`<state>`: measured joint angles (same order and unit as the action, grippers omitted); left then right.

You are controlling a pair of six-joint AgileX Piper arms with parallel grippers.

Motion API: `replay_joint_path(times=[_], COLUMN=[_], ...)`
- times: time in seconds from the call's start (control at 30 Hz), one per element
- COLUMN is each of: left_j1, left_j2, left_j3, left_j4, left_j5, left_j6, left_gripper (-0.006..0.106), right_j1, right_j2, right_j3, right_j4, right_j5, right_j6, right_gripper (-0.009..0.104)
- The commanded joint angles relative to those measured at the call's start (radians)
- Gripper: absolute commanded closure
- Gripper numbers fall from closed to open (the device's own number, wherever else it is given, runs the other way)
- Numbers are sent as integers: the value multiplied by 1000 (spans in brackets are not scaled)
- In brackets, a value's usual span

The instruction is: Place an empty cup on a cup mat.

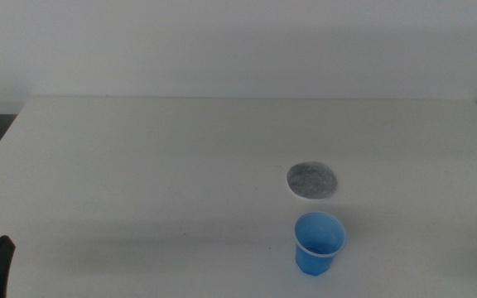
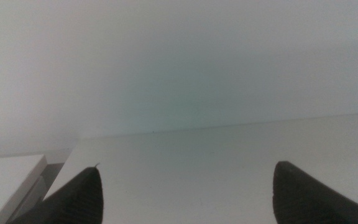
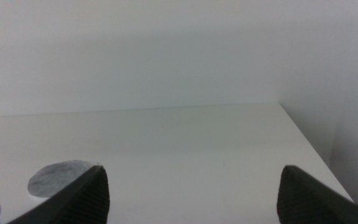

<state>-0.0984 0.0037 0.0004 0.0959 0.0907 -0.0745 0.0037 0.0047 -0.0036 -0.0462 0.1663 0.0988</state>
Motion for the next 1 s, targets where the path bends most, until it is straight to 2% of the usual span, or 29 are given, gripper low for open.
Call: replay_joint_path(times=[0.0,0.17,0.23,0.3,0.4,0.47,0.7,0.83,0.97], left_j1=[-3,-3,-3,-3,-3,-3,-3,-3,-3], left_j2=[-4,-4,-4,-4,-4,-4,-4,-4,-4], left_j3=[0,0,0,0,0,0,0,0,0], left_j4=[-7,-7,-7,-7,-7,-7,-7,-7,-7], left_j5=[-5,-5,-5,-5,-5,-5,-5,-5,-5], left_j6=[-3,-3,-3,-3,-3,-3,-3,-3,-3], left_gripper=[7,7,7,7,7,7,7,7,7], right_j1=[-5,-5,-5,-5,-5,-5,-5,-5,-5], right_j2=[-5,-5,-5,81,214,326,683,797,852], right_j3=[4,4,-10,-60,-152,-252,-672,-798,-847], right_j4=[-3,-21,-10,28,34,46,112,150,222], right_j5=[-13,-57,-57,-68,-37,41,526,564,568], right_j6=[-2,-22,-17,-17,-17,-17,-17,-10,2], right_gripper=[4,4,4,4,4,4,4,4,4])
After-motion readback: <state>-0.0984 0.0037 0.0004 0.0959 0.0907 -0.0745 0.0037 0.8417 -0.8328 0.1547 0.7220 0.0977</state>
